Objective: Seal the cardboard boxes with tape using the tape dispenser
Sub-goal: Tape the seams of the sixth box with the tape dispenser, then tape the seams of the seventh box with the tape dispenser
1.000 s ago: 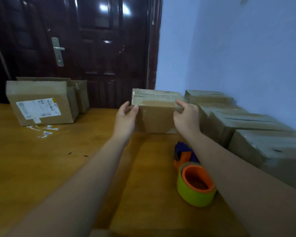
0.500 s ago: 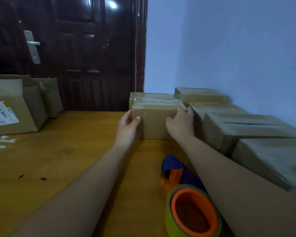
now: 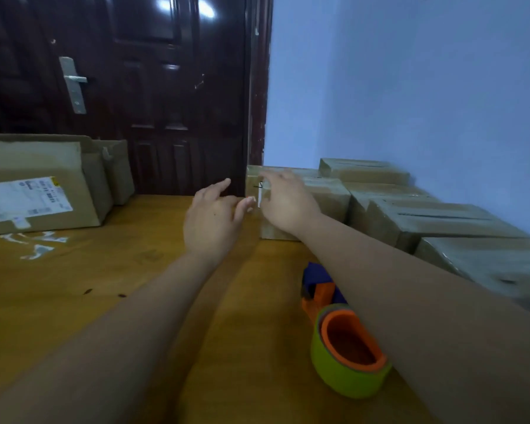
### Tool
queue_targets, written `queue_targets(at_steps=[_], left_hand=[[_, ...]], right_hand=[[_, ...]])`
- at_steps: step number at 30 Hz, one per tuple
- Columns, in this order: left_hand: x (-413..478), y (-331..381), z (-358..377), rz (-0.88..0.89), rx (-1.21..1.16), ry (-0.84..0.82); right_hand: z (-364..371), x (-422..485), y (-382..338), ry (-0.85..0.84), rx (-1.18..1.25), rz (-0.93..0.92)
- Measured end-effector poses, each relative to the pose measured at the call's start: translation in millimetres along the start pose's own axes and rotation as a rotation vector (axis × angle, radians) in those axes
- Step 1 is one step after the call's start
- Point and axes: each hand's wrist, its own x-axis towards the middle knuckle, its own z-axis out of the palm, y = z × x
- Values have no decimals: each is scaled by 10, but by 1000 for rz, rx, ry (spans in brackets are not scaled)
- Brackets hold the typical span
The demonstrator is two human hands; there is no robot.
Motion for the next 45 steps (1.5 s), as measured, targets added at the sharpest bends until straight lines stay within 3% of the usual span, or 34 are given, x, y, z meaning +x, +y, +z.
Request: queue_targets(at_steps=[3,7,10,16,20,29,34,40,45], left_hand=[[-15,-221,-331,8,103,121],[-23,-619,-725,-93,120,144],[-48,-979,-989,-204,132,171],[17,-1920,-1291,-435,-9,196],[21,-2533,-1284,-602,-51,182],[61,-3442,-1090,-941,-312,529],[57,-3529,-1014,-973,-525,433],[-51,-3360,-1164,-951,-473,366],[-267,-2959,-1323,-1017,-757,474]], right_hand=[[32,-1,-420,-141,-104,-129],[117,59,-942,-293,-245,-293],[266,141,-1281,-364,-229,-313],[735,358,-1840,-370,314,-84],[1286,563,-2074,-389,481,58],[2379,931,-2236,-432,852,274],[2604,1018,-2310,-406,895,252],[2333,840,-2228,-389,878,243],[1841,469,-2024,-417,717,133]])
